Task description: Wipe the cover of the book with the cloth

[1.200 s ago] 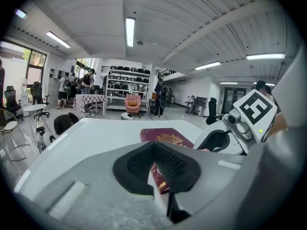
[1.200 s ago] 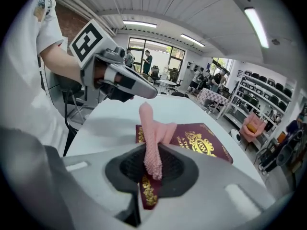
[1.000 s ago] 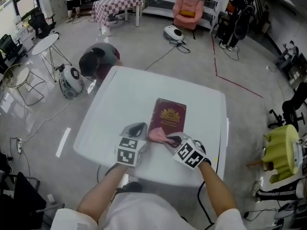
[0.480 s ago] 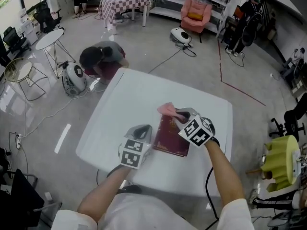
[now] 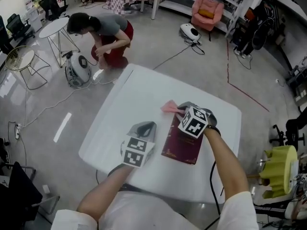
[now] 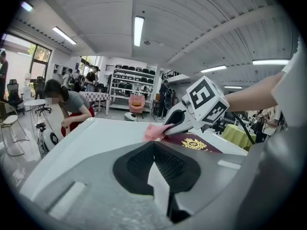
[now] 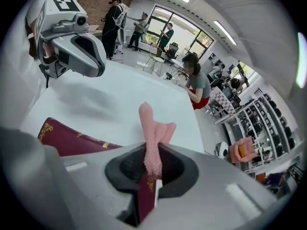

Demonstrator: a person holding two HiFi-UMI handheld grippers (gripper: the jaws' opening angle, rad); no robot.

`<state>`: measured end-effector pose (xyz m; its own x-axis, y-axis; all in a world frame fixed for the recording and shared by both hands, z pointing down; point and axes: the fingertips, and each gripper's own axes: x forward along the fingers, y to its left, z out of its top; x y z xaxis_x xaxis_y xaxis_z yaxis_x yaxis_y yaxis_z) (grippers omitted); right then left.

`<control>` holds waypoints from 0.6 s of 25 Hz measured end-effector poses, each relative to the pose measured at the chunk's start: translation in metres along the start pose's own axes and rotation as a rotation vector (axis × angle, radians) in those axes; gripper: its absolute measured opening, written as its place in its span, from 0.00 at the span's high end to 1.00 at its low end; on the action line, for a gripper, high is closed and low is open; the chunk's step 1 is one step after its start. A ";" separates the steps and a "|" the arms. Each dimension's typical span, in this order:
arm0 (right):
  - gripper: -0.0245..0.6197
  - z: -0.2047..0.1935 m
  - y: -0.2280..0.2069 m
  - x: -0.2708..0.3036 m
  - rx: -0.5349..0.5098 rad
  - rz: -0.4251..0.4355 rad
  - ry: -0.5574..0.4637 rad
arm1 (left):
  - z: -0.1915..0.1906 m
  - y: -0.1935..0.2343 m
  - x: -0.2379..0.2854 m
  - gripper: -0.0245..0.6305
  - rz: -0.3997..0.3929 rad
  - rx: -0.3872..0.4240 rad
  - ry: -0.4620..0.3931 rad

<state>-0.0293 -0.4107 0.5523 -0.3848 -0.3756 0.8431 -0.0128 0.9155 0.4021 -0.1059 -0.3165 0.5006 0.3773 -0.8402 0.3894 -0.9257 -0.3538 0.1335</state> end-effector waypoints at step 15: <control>0.90 0.014 0.035 -0.001 0.013 0.045 -0.042 | -0.010 -0.002 -0.001 0.95 -0.012 -0.004 0.008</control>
<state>-0.0428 -0.3760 0.5608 -0.4241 -0.3281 0.8441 -0.0062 0.9331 0.3596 -0.1049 -0.3106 0.5091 0.3878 -0.8326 0.3955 -0.9214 -0.3619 0.1415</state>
